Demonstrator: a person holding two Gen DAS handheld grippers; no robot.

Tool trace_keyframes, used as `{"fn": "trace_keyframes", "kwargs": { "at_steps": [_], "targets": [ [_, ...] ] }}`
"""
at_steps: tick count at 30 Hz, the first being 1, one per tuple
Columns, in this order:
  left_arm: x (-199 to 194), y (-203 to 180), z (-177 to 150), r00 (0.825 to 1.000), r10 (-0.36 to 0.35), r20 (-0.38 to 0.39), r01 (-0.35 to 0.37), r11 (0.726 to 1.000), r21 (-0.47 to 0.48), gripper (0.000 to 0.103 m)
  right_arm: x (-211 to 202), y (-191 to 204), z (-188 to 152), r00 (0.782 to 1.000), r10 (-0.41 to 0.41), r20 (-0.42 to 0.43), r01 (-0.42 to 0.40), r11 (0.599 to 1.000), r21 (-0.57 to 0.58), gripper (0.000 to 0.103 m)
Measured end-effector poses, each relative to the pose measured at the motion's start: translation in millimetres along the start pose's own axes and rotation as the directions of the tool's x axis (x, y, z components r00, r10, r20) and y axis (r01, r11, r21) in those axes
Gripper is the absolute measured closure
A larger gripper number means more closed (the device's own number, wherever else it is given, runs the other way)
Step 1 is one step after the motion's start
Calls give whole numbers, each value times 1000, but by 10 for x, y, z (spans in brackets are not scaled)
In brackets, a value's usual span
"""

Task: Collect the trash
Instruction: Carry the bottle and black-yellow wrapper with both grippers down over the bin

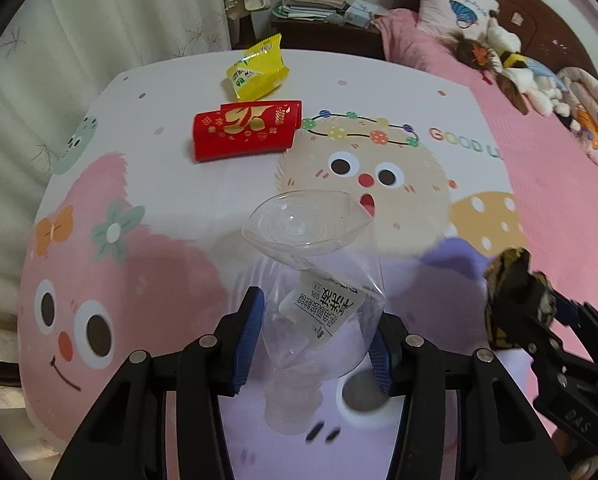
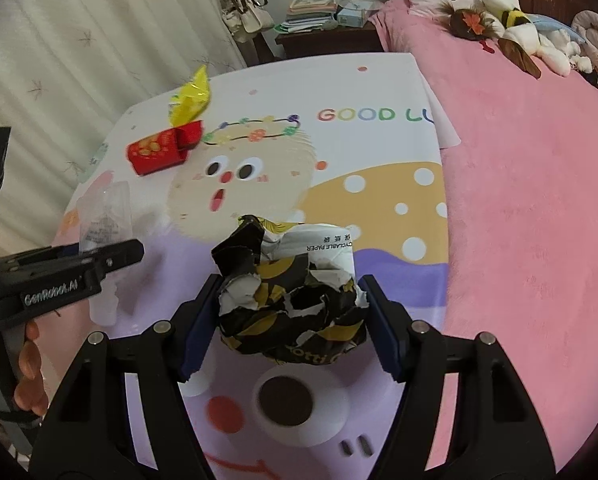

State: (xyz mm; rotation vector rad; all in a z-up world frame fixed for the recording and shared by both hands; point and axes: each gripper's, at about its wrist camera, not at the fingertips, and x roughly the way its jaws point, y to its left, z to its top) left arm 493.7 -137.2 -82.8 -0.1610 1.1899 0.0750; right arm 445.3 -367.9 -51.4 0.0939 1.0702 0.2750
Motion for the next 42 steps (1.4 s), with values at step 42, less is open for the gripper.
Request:
{"fn": "trace_keyframes", "kwargs": {
  "at_steps": [42],
  "targets": [
    [-2339, 2485, -3516, 968, -249, 39, 210, 881, 425, 55, -1860, 3470, -3087, 988, -128, 80, 120, 988, 100, 38]
  ]
}}
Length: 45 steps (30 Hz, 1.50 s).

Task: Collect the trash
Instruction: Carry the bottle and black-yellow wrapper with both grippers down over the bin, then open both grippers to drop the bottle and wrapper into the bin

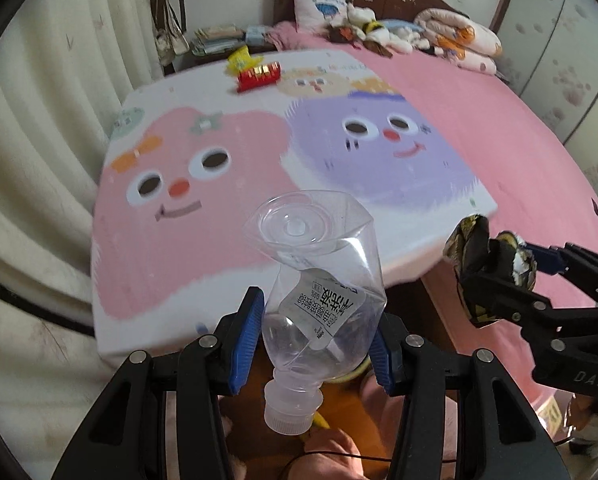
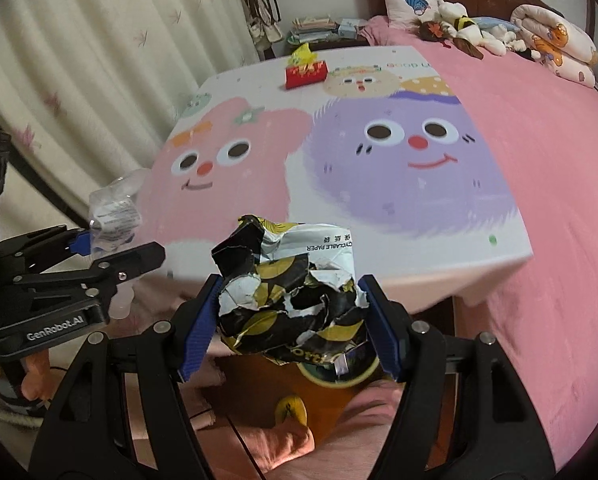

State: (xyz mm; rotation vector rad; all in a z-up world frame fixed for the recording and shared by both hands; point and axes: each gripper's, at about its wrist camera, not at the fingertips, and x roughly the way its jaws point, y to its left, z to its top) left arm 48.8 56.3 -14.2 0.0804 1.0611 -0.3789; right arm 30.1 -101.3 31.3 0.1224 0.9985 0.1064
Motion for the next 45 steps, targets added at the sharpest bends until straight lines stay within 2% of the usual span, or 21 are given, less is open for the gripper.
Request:
{"fn": "trace_keyframes", "kwargs": {
  "at_steps": [5, 10, 14, 19, 23, 27, 29, 32, 33, 34, 35, 39, 45],
  "targets": [
    [184, -86, -339, 998, -18, -62, 17, 1000, -21, 55, 53, -17, -303, 997, -15, -69, 16, 1000, 12, 38],
    [592, -205, -689, 989, -24, -143, 15, 998, -62, 55, 389, -264, -609, 985, -10, -170, 21, 998, 67, 38],
    [1145, -283, -1001, 979, -37, -202, 14, 994, -111, 55, 897, -557, -1043, 965, 33, -259, 6, 989, 150, 38],
    [1973, -362, -1353, 970, -45, -240, 1, 984, -179, 54, 1666, -909, -1576, 940, 22, -340, 44, 982, 186, 38],
    [2522, -453, -1564, 962, -40, -271, -7, 985, -173, 54, 2224, -1144, -1916, 922, 11, -386, 73, 977, 201, 38],
    [2963, -522, -1687, 960, -42, -277, 0, 989, -149, 54, 2629, -1335, -2110, 913, -8, -407, 97, 975, 198, 37],
    [3151, -525, -1723, 960, -35, -279, -4, 991, -137, 51, 2807, -1452, -2184, 911, -18, -412, 111, 973, 201, 37],
    [3380, -551, -1700, 960, -10, -281, -27, 991, -128, 41, 3015, -1586, -2254, 908, -27, -418, 125, 970, 210, 37],
    [3464, -585, -1656, 961, -1, -276, -36, 991, -128, 30, 3061, -1604, -2281, 908, -29, -418, 128, 969, 211, 37],
    [3486, -562, -1658, 963, 10, -270, -48, 990, -132, 19, 3104, -1622, -2284, 908, -31, -418, 130, 969, 211, 37],
    [3576, -524, -1593, 963, 18, -268, -57, 989, -136, 15, 3138, -1640, -2276, 908, -33, -417, 131, 969, 209, 37],
    [3512, -376, -1571, 965, 57, -256, -98, 984, -150, 14, 3227, -1643, -2217, 912, -33, -409, 128, 970, 208, 37],
    [3189, -100, -1554, 970, 89, -227, -130, 976, -173, 14, 3326, -1487, -2044, 915, -13, -404, 103, 974, 202, 36]
  ]
}}
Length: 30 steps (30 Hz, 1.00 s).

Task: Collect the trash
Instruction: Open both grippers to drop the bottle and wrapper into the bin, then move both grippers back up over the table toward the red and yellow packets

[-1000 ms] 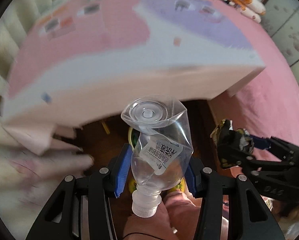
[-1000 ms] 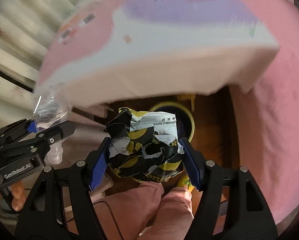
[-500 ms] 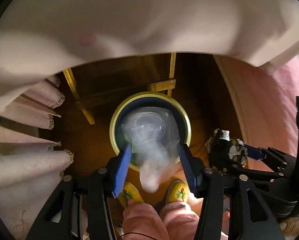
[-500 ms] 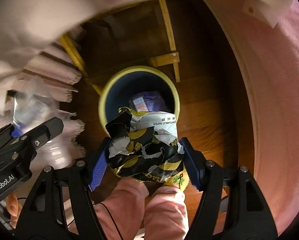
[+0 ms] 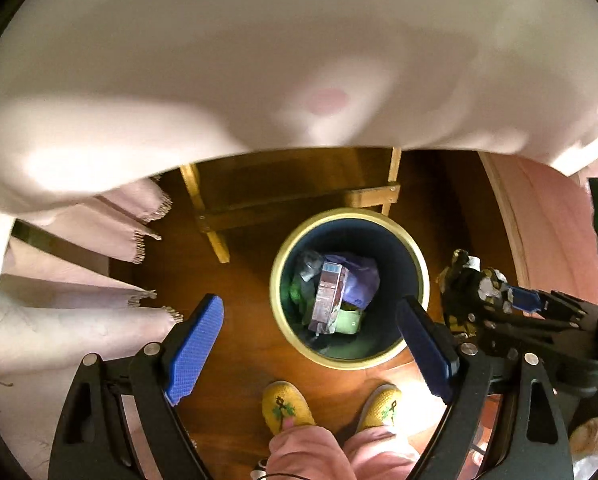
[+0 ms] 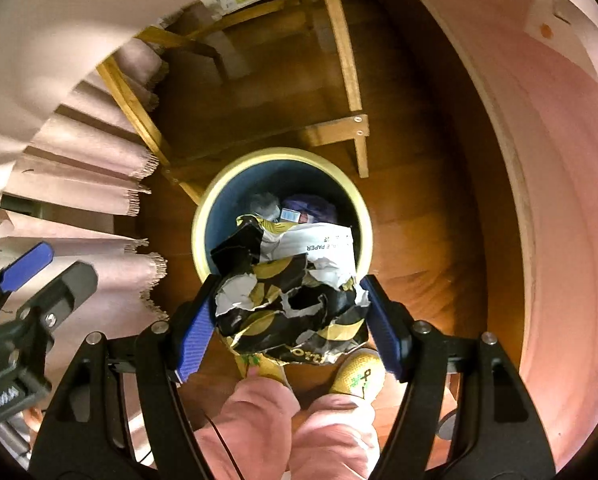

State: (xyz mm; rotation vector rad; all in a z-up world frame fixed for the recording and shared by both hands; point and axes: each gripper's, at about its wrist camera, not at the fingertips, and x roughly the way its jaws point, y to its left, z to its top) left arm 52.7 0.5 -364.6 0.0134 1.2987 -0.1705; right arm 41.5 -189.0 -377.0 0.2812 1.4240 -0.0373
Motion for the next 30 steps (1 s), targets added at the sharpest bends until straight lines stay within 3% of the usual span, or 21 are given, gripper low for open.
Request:
{"fn": "trace_keyframes", "kwargs": {
  "at_steps": [12, 21, 30],
  "targets": [
    [-785, 338, 179, 999, 14, 47, -12, 999, -43, 12, -432, 499, 204, 998, 10, 63, -8, 1000, -23, 24],
    [-1959, 405, 502, 993, -9, 114, 11, 1000, -20, 12, -1493, 847, 191, 996, 43, 76, -42, 999, -20, 24],
    [-3087, 530, 785, 979, -26, 204, 21, 999, 27, 12, -2644, 1226, 76, 988, 55, 142, -42, 994, -98, 24]
  ]
}}
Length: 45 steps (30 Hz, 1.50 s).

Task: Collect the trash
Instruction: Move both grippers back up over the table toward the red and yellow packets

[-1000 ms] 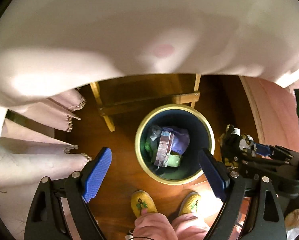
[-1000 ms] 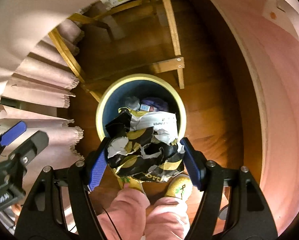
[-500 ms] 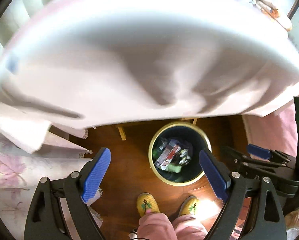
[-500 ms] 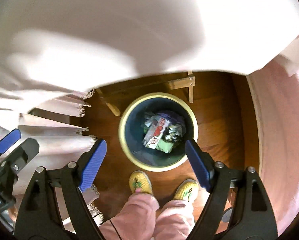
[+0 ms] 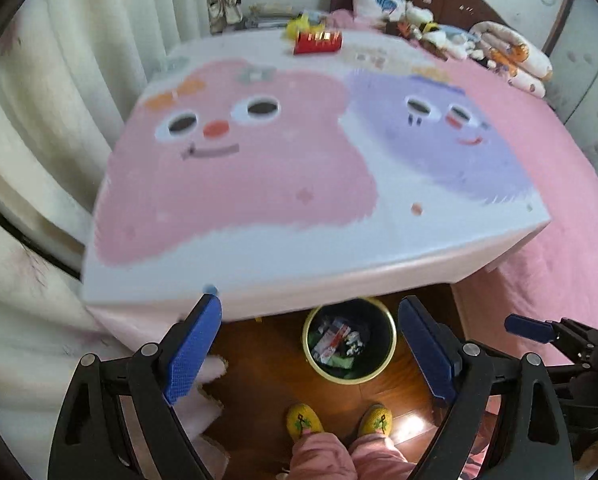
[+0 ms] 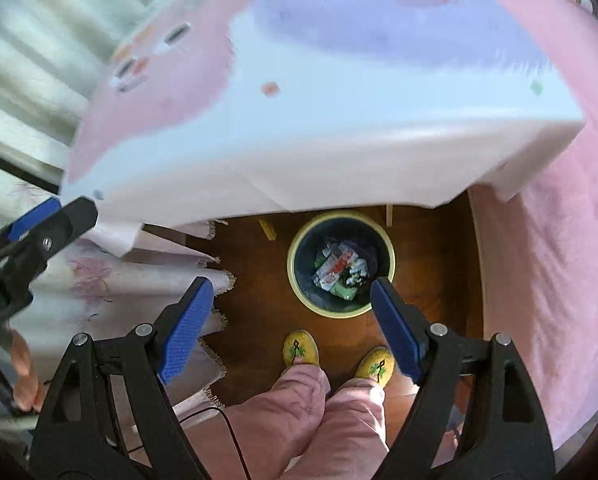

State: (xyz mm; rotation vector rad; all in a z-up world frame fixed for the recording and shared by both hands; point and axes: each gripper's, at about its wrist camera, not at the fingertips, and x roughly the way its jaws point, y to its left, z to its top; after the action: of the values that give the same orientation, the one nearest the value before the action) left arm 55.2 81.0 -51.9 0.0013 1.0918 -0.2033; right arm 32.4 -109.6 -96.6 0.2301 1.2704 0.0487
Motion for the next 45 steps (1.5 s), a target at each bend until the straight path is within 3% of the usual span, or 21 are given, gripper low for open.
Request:
{"fn": "trace_keyframes", "kwargs": {
  "at_steps": [8, 18, 25, 28, 32, 36, 40, 45],
  "targets": [
    [-623, 125, 420, 995, -7, 103, 0, 997, 74, 12, -821, 316, 251, 990, -35, 135, 45, 996, -73, 24],
    [-977, 283, 1124, 979, 3, 206, -25, 994, 104, 12, -1530, 581, 777, 933, -61, 355, 104, 989, -103, 24],
    [-985, 252, 1762, 968, 57, 246, -82, 993, 91, 12, -1913, 688, 1423, 890, -34, 455, 132, 974, -186, 24],
    [-870, 212, 2061, 963, 100, 249, -121, 990, 70, 12, -1954, 680, 1841, 885, -7, 465, 136, 961, -243, 24],
    [-612, 191, 2555, 958, 151, 245, -160, 987, 19, 12, -1806, 659, 2523, 892, 38, 451, 135, 929, -346, 24],
    [-185, 190, 3098, 966, 173, 190, -162, 984, -69, 12, -1425, 630, 3276, 911, 92, 402, 121, 872, -474, 24],
    [410, 190, 3615, 969, 212, 128, -193, 971, -144, 12, -838, 601, 4102, 940, 126, 316, 87, 808, -582, 24],
    [1153, 286, 4065, 965, 259, 48, -244, 947, -210, 12, 37, 681, 4850, 966, 120, 230, 79, 708, -702, 24]
  ]
}}
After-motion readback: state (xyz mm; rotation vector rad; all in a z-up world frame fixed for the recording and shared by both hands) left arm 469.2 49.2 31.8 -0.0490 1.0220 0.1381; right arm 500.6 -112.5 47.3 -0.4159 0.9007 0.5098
